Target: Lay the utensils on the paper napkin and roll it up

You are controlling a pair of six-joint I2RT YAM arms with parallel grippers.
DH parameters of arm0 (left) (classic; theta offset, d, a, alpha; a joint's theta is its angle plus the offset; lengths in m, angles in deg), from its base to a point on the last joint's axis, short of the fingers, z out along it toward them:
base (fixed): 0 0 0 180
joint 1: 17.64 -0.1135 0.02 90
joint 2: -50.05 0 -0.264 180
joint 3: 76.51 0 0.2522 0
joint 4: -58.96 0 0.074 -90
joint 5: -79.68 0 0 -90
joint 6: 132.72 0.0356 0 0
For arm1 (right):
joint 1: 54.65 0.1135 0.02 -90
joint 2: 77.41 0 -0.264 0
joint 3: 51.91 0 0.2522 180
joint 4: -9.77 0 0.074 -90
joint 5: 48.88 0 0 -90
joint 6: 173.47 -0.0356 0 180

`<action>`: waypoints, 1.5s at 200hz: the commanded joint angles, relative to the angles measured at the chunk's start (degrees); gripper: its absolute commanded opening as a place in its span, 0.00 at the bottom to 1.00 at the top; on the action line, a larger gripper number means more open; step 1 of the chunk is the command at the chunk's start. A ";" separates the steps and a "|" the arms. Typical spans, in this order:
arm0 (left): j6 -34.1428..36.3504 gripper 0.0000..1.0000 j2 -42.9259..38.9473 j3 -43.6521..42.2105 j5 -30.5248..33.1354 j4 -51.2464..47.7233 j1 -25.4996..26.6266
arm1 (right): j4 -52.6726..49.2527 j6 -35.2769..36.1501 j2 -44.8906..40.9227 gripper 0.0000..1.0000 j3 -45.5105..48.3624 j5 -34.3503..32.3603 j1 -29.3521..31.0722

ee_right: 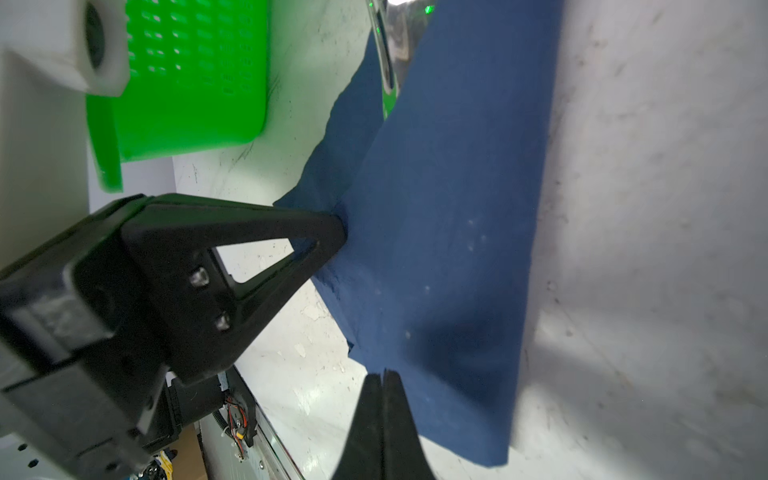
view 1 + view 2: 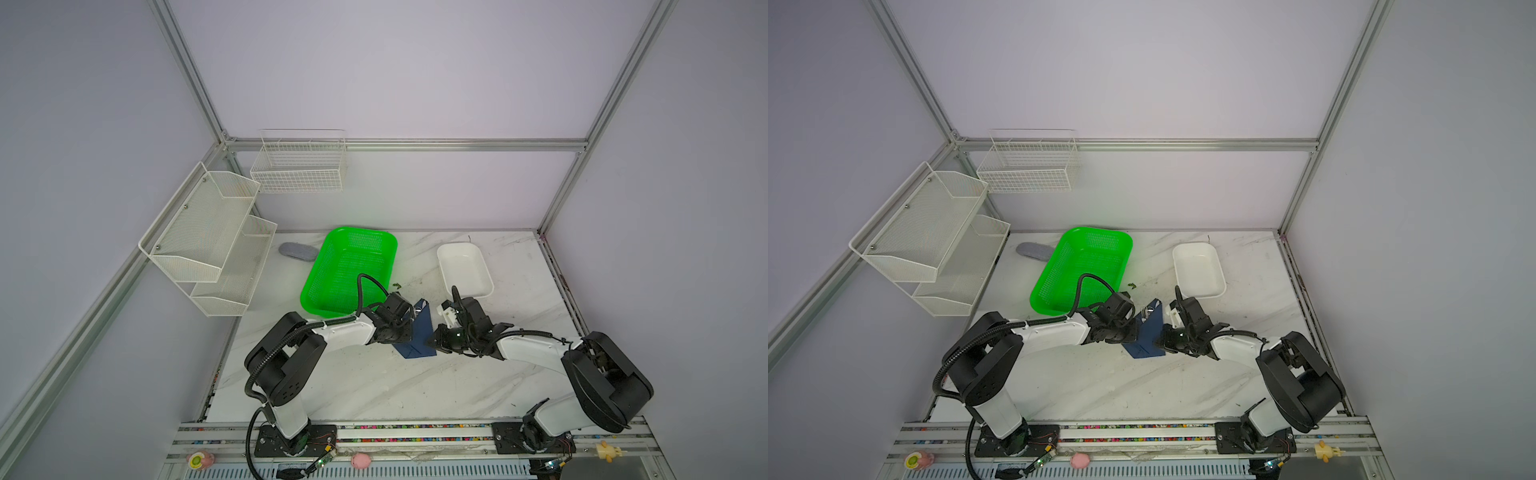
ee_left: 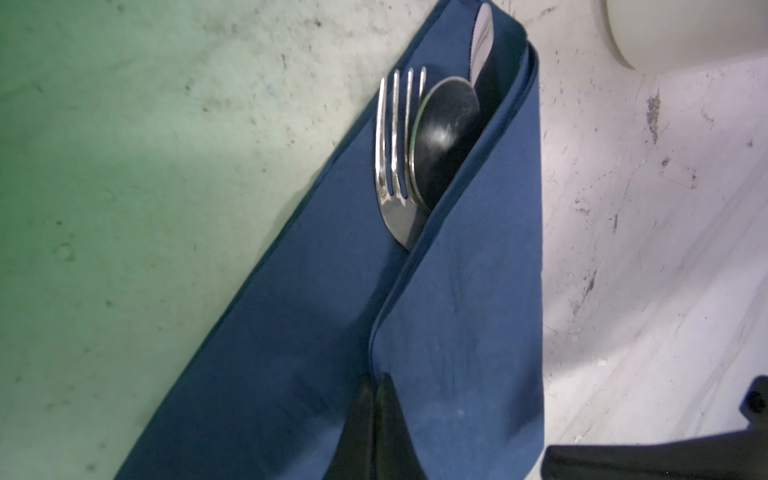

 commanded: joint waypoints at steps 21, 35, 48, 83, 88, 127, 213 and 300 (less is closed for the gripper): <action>0.48 0.00 0.42 3.56 -0.10 0.66 -0.25 | 2.51 -0.43 4.07 0.05 -2.79 -0.73 1.52; 0.45 0.00 0.22 3.50 0.08 0.62 -0.25 | 3.14 -0.34 5.02 0.05 -3.04 -0.06 1.97; 0.39 0.00 0.10 3.40 0.17 0.67 -0.29 | 3.42 -0.37 5.73 0.05 -2.97 0.19 2.27; 0.22 0.00 -0.06 3.44 0.15 0.63 -0.29 | 3.74 -0.20 8.23 0.05 -2.82 0.79 3.03; 0.20 0.00 -0.27 3.49 0.01 0.65 -0.30 | 3.73 -0.28 8.45 0.05 -2.74 0.49 3.07; -1.28 0.23 -3.87 3.10 1.20 -0.99 -0.25 | 3.37 -0.21 8.95 0.04 -2.23 -0.99 3.08; -12.02 0.52 -12.26 -6.98 8.90 -2.11 0.42 | 3.21 -0.48 8.38 0.04 -2.11 -1.95 3.07; -14.71 0.55 -9.23 -7.67 11.91 -4.96 0.98 | 3.03 -0.74 8.16 0.04 -2.08 -2.35 3.08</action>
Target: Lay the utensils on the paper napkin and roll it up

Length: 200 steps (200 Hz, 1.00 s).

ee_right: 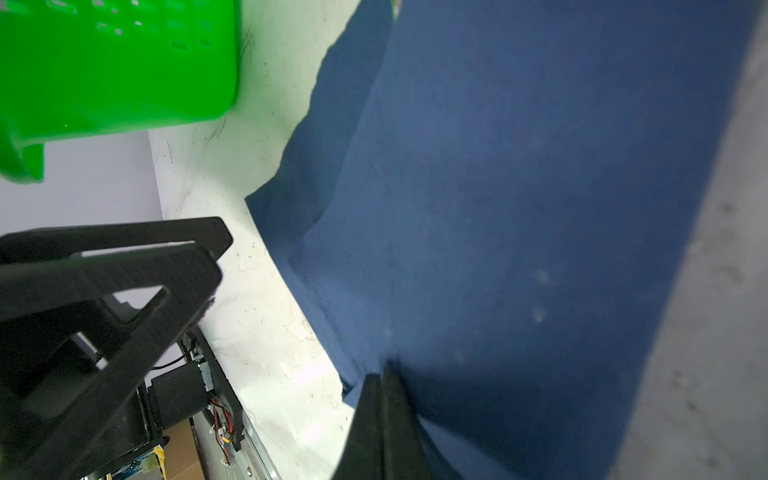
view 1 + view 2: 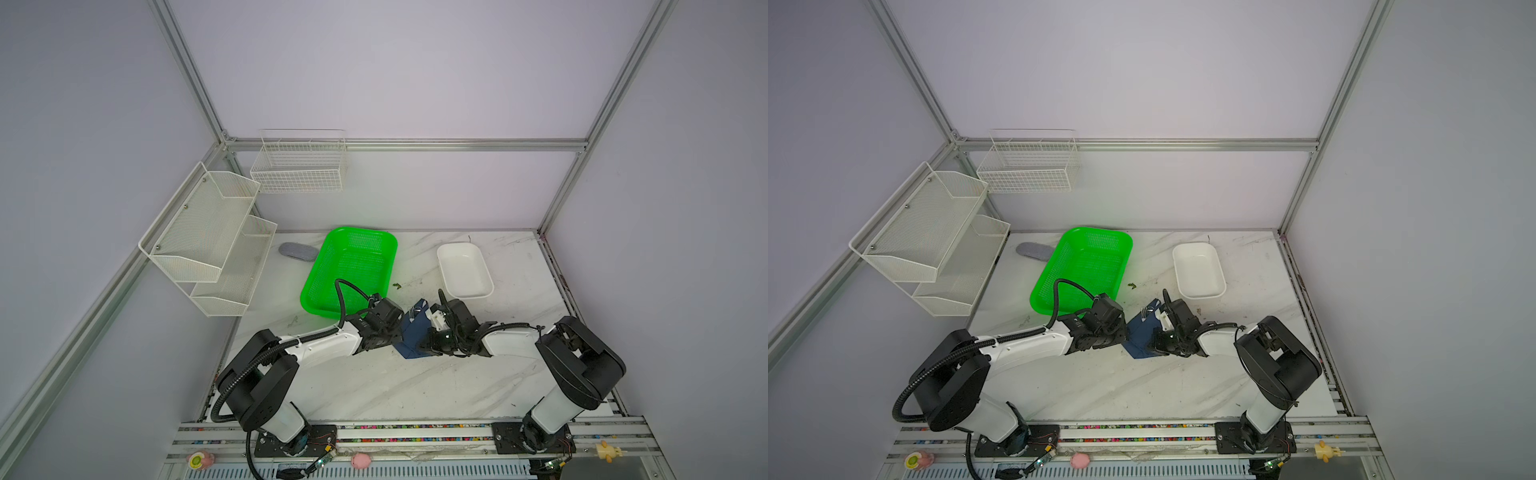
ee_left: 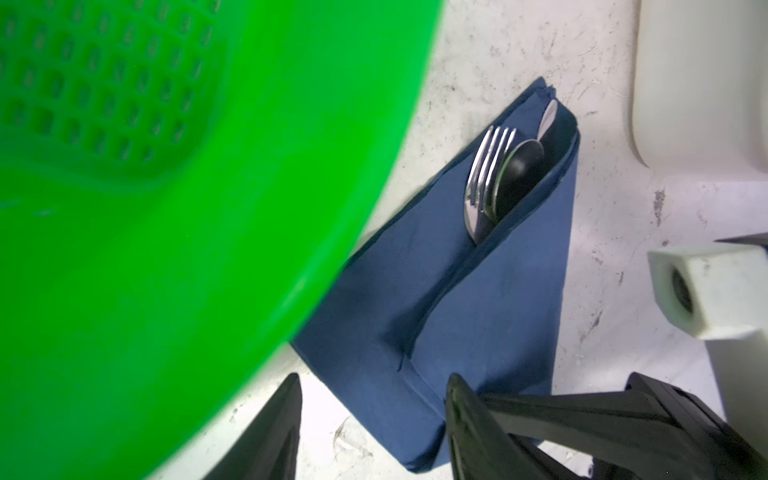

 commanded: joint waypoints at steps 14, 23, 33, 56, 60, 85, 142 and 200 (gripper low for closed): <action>-1.76 0.55 1.55 -1.56 1.83 -0.53 0.43 | -0.86 -0.70 -0.02 0.04 0.27 -2.42 0.32; -1.81 0.55 2.04 -1.37 2.10 -0.53 0.65 | -0.86 -0.74 -0.07 0.04 0.20 -2.44 0.34; -1.76 0.55 2.65 -1.12 2.33 -0.53 0.92 | -0.86 -0.74 -0.10 0.04 0.23 -2.42 0.30; -1.81 0.53 4.31 -0.35 2.87 -0.60 1.19 | -0.99 -0.72 -0.06 0.04 0.10 -2.42 0.34; -1.81 0.53 4.58 -0.25 3.00 -0.45 1.19 | -1.04 -0.72 -0.12 0.04 0.02 -2.42 0.33; -1.15 0.49 6.04 0.38 3.29 0.61 1.60 | -1.05 -0.58 0.05 0.04 -0.10 -2.41 0.30; -0.62 0.34 6.83 0.58 4.18 0.83 1.80 | -0.95 -0.63 0.02 0.04 0.22 -2.47 0.28; 0.91 0.09 4.20 0.73 5.12 2.01 2.02 | -0.95 -0.70 0.05 0.04 0.17 -2.55 0.32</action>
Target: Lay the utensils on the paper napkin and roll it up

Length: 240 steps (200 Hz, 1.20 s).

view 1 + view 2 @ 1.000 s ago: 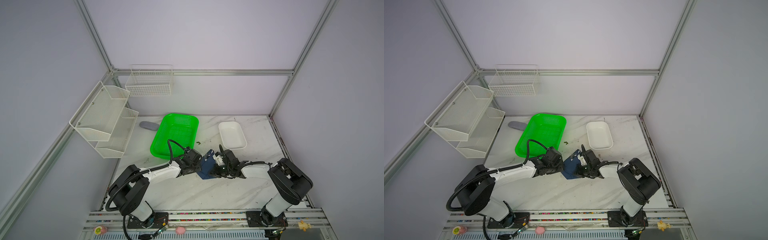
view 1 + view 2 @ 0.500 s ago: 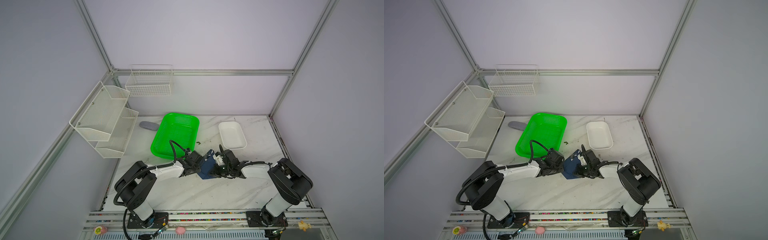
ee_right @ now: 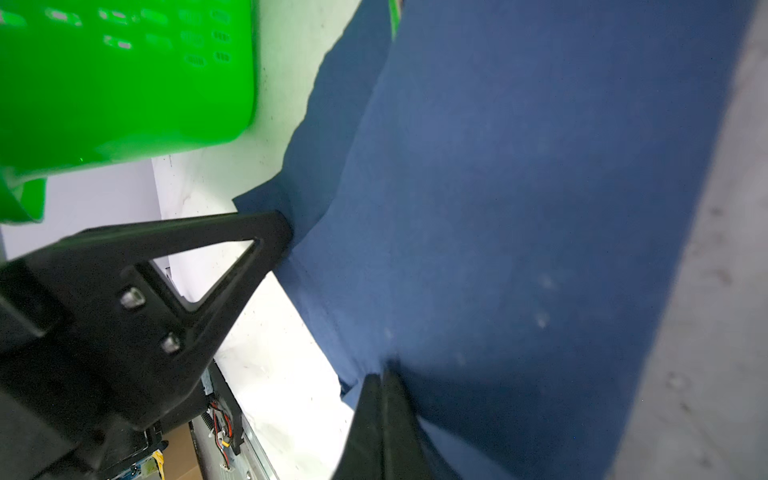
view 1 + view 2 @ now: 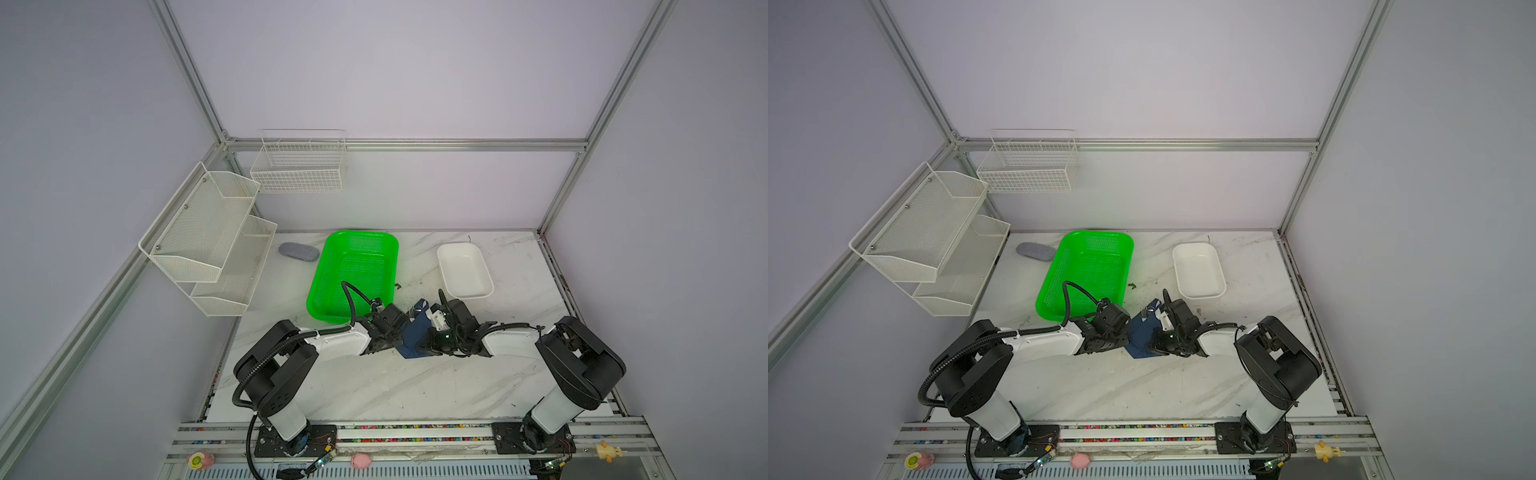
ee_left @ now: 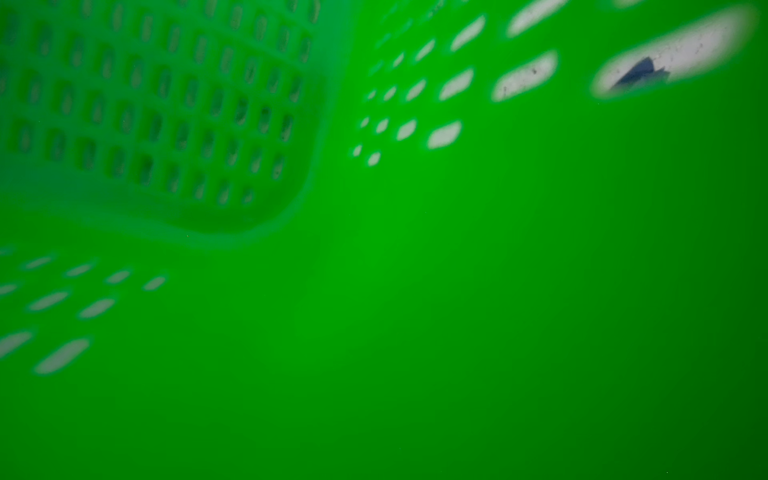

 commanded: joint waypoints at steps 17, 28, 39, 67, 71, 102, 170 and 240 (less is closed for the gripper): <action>1.88 0.06 -2.38 0.94 0.12 0.55 0.62 | -0.97 -0.46 0.01 0.04 0.10 -2.16 0.32; 2.50 0.05 -2.88 1.35 -0.11 0.67 0.71 | -0.97 -0.46 0.05 0.04 0.09 -2.12 0.30; 2.82 0.04 -3.40 1.65 -0.34 0.69 0.81 | -0.88 -0.49 0.03 0.04 0.09 -2.20 0.32; 3.35 0.01 -4.38 2.16 -0.71 0.80 1.00 | -0.84 -0.49 -0.04 0.04 -0.05 -2.26 0.32; 3.42 0.01 -4.55 2.17 -0.80 0.80 1.01 | -0.88 -0.48 -0.05 0.04 0.04 -2.24 0.32; 4.39 0.01 -5.40 2.57 -1.99 2.06 1.35 | -0.84 -0.52 -0.25 0.04 0.12 -2.26 0.32; 9.22 0.01 -3.65 8.15 -5.69 2.91 2.73 | -0.87 -0.51 0.16 0.04 -0.02 -2.37 0.32; 8.72 0.01 -3.33 10.40 -9.35 5.16 2.90 | -0.97 -0.46 0.22 0.04 -0.15 -2.40 0.32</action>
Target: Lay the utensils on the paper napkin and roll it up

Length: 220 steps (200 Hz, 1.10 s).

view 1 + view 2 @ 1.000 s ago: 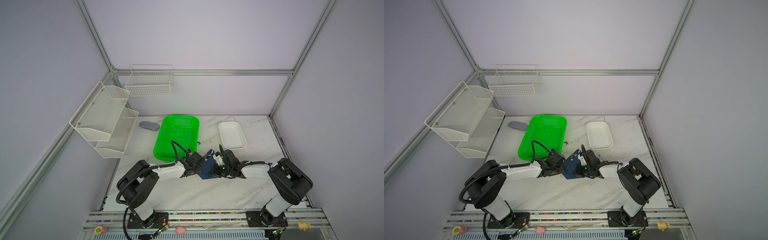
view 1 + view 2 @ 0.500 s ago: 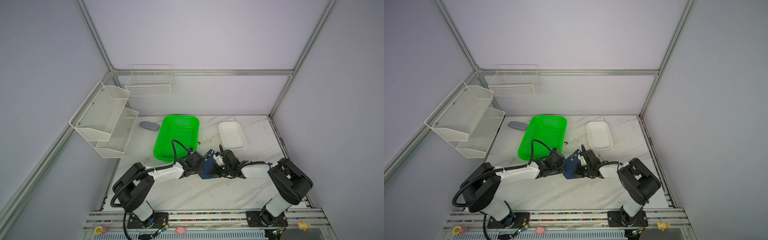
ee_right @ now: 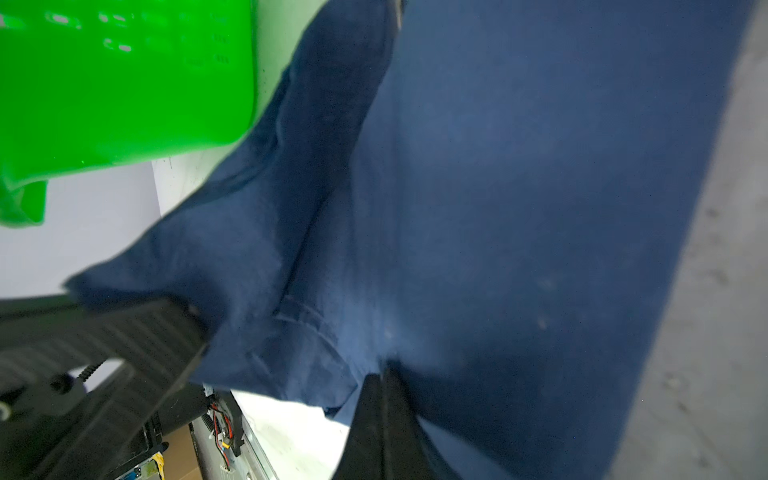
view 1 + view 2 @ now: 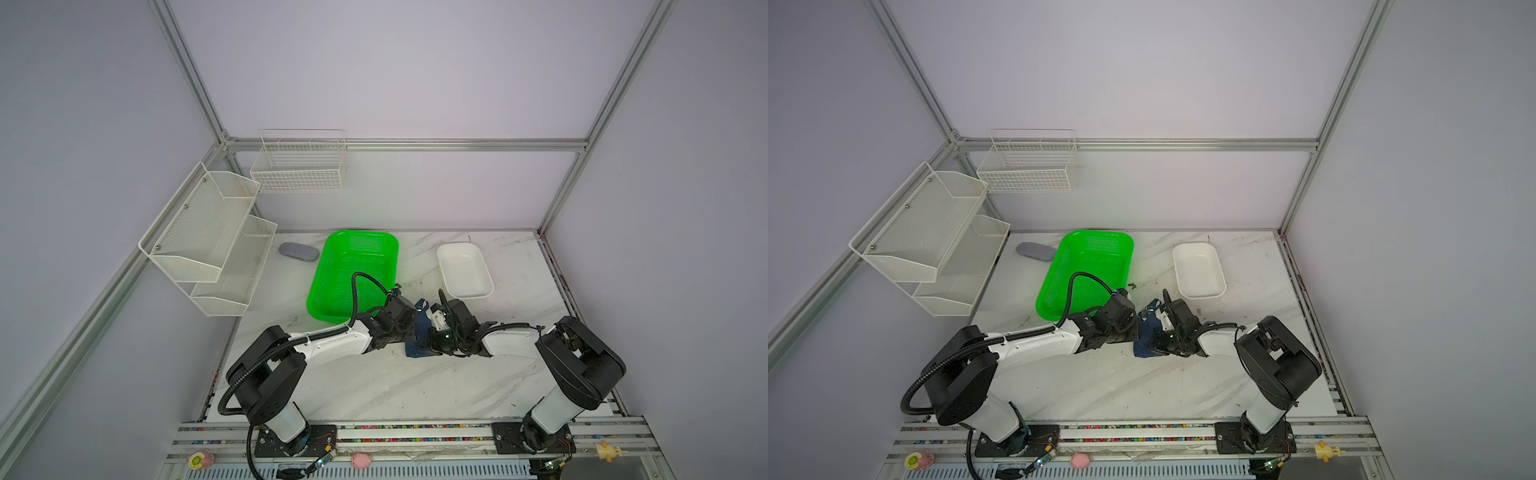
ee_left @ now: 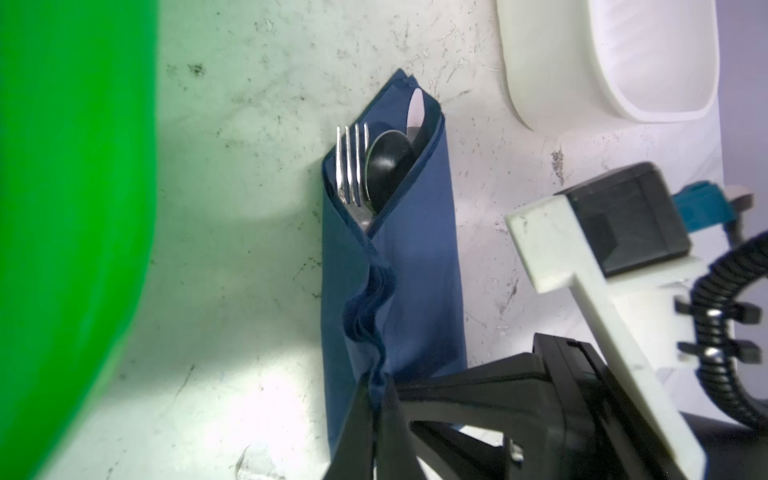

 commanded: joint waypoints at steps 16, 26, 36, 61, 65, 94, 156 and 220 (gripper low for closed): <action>0.91 0.01 0.26 6.29 -3.56 2.85 0.31 | -1.08 -0.22 0.22 0.04 -0.19 -2.21 0.28; 0.87 0.01 0.54 6.65 -4.40 3.38 0.31 | -0.99 -0.22 0.14 0.04 -0.19 -2.14 0.32; 0.39 0.01 0.70 6.83 -4.97 4.11 0.32 | -0.95 -0.19 0.09 0.04 -0.22 -2.03 0.32; -0.50 0.01 1.24 7.36 -6.37 5.98 0.35 | -0.94 -0.26 0.00 0.05 -0.07 -2.13 0.32; -0.64 0.01 1.29 7.59 -6.61 6.27 0.27 | -0.94 -0.27 -0.04 0.05 -0.01 -2.10 0.32; -1.65 0.01 2.72 8.27 -8.20 8.42 0.31 | -0.44 -0.26 -0.22 0.05 0.18 -2.04 0.30; -3.33 0.01 4.78 8.38 -9.09 10.34 0.32 | -0.93 -0.15 -2.37 0.06 -0.12 -1.92 0.07; -3.24 0.00 4.92 8.41 -8.01 9.79 0.31 | -3.49 -0.56 -8.40 0.08 2.61 -3.70 -2.84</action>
